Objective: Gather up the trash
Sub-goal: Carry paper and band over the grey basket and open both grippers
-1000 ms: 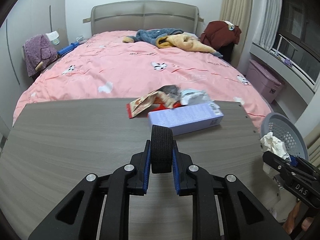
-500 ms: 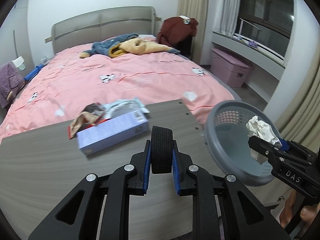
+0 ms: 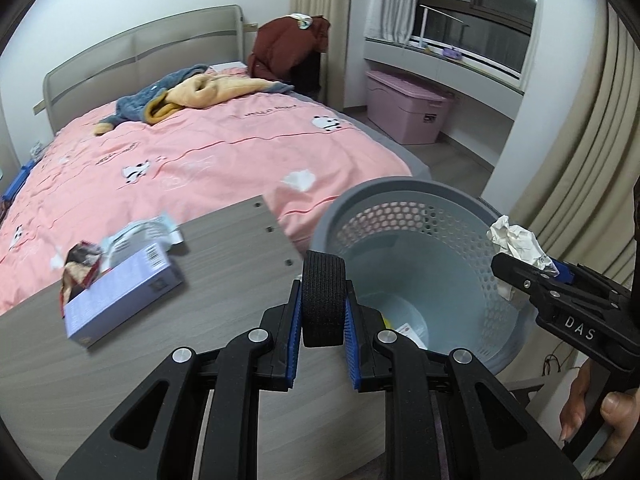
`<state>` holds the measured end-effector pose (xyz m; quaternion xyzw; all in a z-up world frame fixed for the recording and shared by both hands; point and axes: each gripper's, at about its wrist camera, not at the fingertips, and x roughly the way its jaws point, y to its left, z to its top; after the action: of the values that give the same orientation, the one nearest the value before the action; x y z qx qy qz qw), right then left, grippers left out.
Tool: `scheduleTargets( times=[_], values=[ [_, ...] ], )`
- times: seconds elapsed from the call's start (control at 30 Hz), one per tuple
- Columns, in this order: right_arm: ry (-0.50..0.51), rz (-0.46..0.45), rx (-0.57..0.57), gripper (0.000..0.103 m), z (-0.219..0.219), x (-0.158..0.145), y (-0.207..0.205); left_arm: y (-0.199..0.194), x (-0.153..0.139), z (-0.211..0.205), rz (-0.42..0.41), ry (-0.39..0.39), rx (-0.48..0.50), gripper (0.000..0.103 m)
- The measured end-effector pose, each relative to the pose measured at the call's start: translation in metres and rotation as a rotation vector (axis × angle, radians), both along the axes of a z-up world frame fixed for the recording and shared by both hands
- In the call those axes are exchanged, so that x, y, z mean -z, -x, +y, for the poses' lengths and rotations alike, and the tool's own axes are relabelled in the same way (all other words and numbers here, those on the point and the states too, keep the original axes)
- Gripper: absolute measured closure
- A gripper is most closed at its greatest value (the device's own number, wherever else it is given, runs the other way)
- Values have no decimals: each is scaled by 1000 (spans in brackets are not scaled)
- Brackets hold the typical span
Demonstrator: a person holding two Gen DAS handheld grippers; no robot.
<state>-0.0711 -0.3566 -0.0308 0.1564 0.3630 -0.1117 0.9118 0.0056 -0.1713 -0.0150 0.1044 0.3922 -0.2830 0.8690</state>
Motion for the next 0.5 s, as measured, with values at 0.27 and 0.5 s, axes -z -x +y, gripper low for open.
scheduleTargets(
  times=[0.27, 0.5],
  values=[
    [3, 9, 31, 49, -26, 7, 1, -7, 7, -47, 21, 1, 83, 84],
    [-17, 22, 26, 49, -35, 19, -5, -20, 22, -68, 47, -28, 106, 84]
  ],
)
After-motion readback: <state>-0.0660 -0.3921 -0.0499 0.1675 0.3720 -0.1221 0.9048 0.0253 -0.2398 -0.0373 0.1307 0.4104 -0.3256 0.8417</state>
